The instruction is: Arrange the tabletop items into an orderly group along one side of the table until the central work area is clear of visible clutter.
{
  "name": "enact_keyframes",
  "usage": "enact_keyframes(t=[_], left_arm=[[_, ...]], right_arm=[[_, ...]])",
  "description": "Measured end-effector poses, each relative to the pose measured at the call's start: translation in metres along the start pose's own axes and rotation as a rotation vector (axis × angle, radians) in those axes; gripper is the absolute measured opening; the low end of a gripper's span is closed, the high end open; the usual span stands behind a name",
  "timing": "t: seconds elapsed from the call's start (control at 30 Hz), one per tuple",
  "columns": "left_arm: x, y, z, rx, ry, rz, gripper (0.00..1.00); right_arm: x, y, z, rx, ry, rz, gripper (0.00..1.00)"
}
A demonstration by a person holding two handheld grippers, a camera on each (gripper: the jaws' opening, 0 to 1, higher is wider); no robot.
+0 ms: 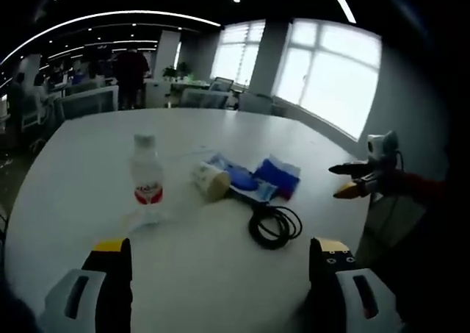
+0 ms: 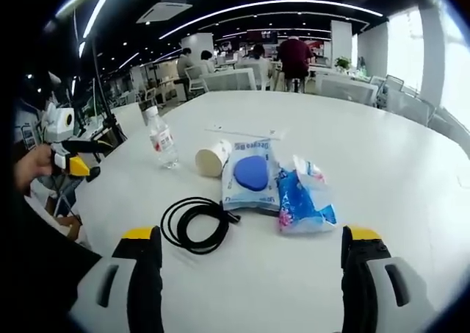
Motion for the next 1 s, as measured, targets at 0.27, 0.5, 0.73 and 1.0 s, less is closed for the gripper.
enact_keyframes(t=[0.27,0.5,0.73,1.0], left_arm=[[-0.003,0.0,-0.002,-0.006,-0.009,0.005,1.0],[-0.003,-0.001,0.001,-0.001,-0.004,-0.001,1.0],[-0.001,0.0,-0.001,0.0,-0.004,-0.008,1.0],[-0.001,0.002,-0.001,0.002,-0.013,-0.012,1.0]], right_arm=[[0.004,0.0,0.003,0.007,-0.022,0.001,0.98],[0.017,0.008,0.005,0.02,-0.051,-0.017,0.97],[0.033,0.029,0.01,0.044,-0.113,-0.022,0.92],[0.052,0.06,0.017,0.065,-0.203,-0.03,0.79]])
Point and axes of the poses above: the point that each gripper's makers call its tool centre point, and the gripper's own axes: y roughly forward along the fingers, z roughly to its left, x roughly out of its top, the point moved 1 cm from there along -y, roughly backward along the fingers, and after that the axes turned 7 degrees about -y, right-handed, at the moved point
